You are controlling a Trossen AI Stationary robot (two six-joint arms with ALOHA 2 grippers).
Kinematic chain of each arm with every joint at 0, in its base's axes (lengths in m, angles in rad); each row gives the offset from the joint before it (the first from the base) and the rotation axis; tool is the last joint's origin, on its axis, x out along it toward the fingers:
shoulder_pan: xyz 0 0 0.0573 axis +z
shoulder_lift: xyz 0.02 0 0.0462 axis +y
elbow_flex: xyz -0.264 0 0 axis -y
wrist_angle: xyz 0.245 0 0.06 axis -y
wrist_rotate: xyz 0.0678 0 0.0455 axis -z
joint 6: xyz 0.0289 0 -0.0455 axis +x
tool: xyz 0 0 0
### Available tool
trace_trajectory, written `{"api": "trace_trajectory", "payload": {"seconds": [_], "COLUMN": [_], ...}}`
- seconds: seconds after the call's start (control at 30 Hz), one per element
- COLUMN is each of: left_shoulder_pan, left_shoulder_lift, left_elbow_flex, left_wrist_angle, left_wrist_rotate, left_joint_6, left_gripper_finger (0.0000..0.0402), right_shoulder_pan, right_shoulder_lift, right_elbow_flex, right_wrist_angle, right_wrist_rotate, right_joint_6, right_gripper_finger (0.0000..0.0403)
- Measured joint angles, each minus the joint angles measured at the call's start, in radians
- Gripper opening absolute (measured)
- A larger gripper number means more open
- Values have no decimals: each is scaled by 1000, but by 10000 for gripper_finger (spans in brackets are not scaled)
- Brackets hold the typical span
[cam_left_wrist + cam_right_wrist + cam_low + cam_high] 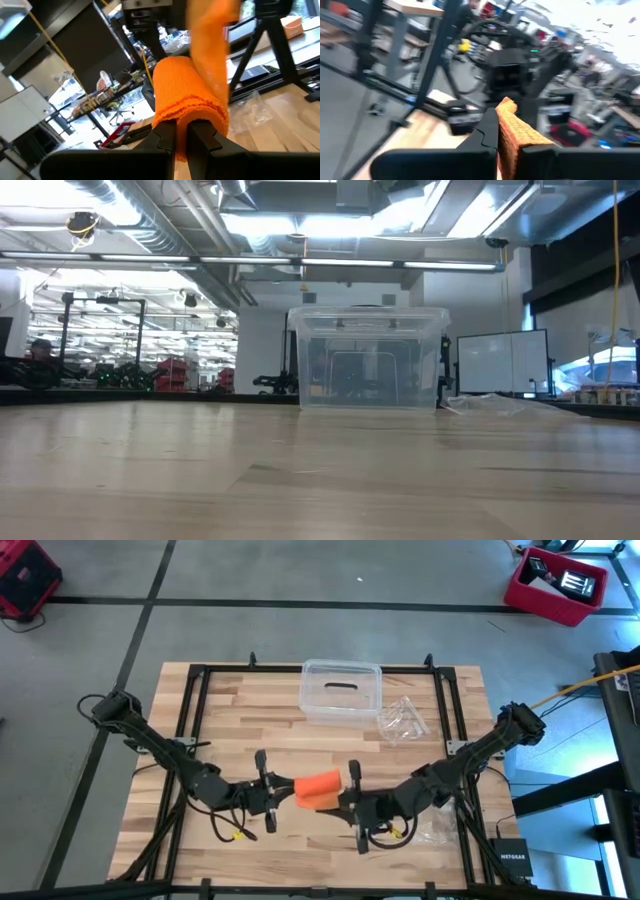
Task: Roll bandage
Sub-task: Roll the orange bandage
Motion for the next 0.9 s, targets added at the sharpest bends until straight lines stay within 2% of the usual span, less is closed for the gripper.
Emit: {"api": "trace_trajectory", "payload": {"seconds": [0.1, 0.63, 0.9], "left_shoulder_pan": [-17, -22, -34], "left_shoulder_lift": [0, -1, 1], "left_elbow_flex": [0, -1, -3], "left_wrist_angle": [0, -3, -3], "left_wrist_rotate": [3, 69, 80], "left_joint_6": [14, 13, 44], "left_gripper_finger": [15, 15, 15], "right_shoulder_pan": [0, -93, -145], "right_shoulder_lift": [1, 1, 1], "right_elbow_flex": [23, 37, 39], "right_wrist_angle": [0, -25, -202], "right_wrist_rotate": [48, 23, 18], "right_joint_6": [-46, -15, 184], "right_gripper_finger": [5, 5, 5]}}
